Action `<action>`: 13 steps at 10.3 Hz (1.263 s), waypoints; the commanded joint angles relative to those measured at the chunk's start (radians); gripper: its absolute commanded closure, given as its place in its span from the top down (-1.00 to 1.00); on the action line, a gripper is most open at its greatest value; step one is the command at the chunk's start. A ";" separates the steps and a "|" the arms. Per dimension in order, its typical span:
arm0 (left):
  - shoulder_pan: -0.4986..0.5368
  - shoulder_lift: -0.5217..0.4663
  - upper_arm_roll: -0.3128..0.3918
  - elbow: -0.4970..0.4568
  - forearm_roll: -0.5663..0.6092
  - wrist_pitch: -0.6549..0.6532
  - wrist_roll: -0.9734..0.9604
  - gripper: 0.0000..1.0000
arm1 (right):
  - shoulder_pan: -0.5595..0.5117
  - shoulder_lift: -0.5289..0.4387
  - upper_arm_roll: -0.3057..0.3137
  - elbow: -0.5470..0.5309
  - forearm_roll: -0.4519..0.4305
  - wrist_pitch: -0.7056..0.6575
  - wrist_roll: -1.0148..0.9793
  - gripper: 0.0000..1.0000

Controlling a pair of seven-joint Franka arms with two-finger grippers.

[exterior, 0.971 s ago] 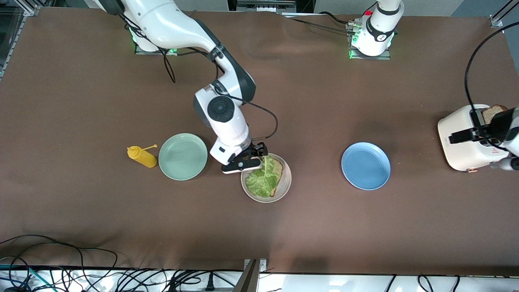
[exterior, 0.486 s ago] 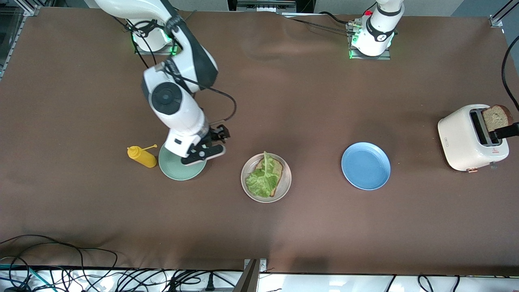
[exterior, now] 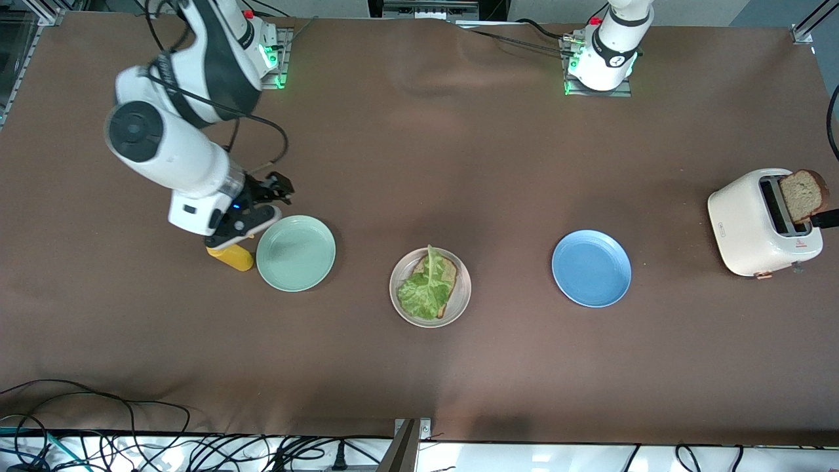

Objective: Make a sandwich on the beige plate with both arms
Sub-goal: 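Move the right gripper back toward the yellow squeeze bottle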

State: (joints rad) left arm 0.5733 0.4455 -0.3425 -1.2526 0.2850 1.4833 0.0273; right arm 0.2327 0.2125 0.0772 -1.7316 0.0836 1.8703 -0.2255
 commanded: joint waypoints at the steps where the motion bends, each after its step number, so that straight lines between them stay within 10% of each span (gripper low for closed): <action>1: 0.043 0.012 -0.013 0.001 0.022 0.015 0.098 1.00 | -0.120 -0.096 0.049 -0.083 0.016 -0.028 -0.200 1.00; 8: 0.172 0.051 -0.013 -0.008 0.022 0.006 0.296 0.91 | -0.317 -0.136 0.044 -0.123 0.022 -0.036 -0.884 1.00; 13: 0.215 0.082 -0.012 -0.076 0.023 0.011 0.284 0.94 | -0.377 0.023 -0.071 -0.108 0.266 -0.063 -1.334 1.00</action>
State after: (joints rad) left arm 0.7735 0.5253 -0.3419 -1.3148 0.2852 1.4914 0.3070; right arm -0.1360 0.1889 0.0334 -1.8540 0.2816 1.8127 -1.4376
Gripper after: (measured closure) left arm 0.031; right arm 0.000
